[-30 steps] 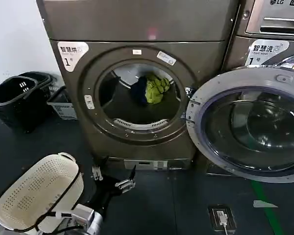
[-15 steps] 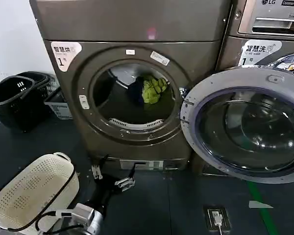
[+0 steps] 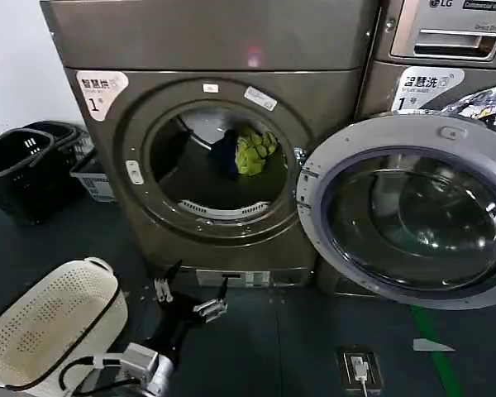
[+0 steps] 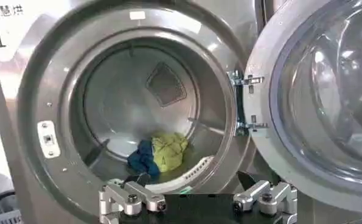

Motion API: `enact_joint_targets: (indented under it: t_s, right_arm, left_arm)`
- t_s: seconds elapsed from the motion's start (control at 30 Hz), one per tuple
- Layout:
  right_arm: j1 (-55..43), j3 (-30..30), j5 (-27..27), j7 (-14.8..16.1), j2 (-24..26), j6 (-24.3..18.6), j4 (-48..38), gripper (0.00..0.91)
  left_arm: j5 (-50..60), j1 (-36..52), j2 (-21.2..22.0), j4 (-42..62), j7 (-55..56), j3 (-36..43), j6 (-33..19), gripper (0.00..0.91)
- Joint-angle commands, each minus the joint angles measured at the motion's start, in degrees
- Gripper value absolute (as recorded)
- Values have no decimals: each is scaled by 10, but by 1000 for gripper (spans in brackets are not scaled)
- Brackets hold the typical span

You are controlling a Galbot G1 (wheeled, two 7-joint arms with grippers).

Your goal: Grasp the clothes from the dryer.

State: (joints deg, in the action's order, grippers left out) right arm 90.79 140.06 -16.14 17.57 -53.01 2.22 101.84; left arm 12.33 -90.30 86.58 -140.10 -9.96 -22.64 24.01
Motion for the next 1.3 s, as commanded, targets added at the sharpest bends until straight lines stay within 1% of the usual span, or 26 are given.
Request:
enact_joint_targets:
  t_s: [0.03,0.3,0.77,1.13,1.3]
  right_arm:
    - [2,0,10,-10,1,4,1,907]
    - [2,8,-11,2,3,-6,-7,907]
    - [-8,-4,-18,2,9,-15,-14,907]
    - [-9,-8,-21,4,9,-21,-16,907]
    - [-17,-18,-20,1,7,-27,-14,907]
  left_arm:
    - [1,-1,0,-3,3,-1,6,907]
    - [8,-2,1,0,20,-4,5,907]
    - [8,-11,10,2,25,-9,22,907]
    - [6,-7,11,2,26,-12,50,907]
    - [6,5,9,7,26,-14,71,907]
